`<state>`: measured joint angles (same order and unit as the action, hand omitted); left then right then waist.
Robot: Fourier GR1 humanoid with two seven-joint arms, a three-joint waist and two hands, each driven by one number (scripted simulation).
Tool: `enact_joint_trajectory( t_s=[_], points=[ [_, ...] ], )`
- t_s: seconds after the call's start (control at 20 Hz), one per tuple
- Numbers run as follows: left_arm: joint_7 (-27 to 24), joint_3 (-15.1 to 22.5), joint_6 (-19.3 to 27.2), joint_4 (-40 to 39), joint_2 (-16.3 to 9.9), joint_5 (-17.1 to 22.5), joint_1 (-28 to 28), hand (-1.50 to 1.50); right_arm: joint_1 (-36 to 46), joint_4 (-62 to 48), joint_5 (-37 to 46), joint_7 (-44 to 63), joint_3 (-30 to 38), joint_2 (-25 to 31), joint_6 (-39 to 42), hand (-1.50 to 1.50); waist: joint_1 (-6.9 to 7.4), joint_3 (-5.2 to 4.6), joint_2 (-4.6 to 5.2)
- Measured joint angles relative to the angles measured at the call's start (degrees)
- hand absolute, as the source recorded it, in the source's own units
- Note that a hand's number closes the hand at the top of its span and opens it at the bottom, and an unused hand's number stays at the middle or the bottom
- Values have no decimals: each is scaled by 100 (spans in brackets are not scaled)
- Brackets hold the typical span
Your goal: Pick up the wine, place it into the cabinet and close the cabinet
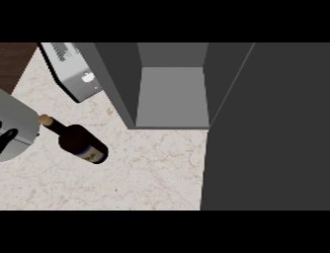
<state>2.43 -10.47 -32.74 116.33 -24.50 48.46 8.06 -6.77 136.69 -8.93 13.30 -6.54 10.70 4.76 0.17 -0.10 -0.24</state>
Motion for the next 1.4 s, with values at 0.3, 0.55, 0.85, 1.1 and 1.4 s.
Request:
enact_joint_trajectory(
  t_s=[0.3,0.55,0.85,1.1,1.4],
  points=[
    [611,-597,11,242,-693,1434,146,-150,684,334,41,1074,-2,67,-305,-150,17,5,6],
    [1017,-849,257,684,-830,1940,355,-150,1260,405,38,1775,33,100,-521,-150,22,7,5],
    [1380,-1110,410,920,-837,2131,443,-150,1914,460,95,2507,62,99,-831,-150,8,6,5],
    [1599,-1036,648,939,-754,1967,170,-150,2423,497,141,3040,162,171,-1003,-150,-25,8,9],
    [1769,-824,993,732,-589,1573,-283,-150,2940,528,187,3594,283,216,-1204,-150,-51,8,10]
  ],
)
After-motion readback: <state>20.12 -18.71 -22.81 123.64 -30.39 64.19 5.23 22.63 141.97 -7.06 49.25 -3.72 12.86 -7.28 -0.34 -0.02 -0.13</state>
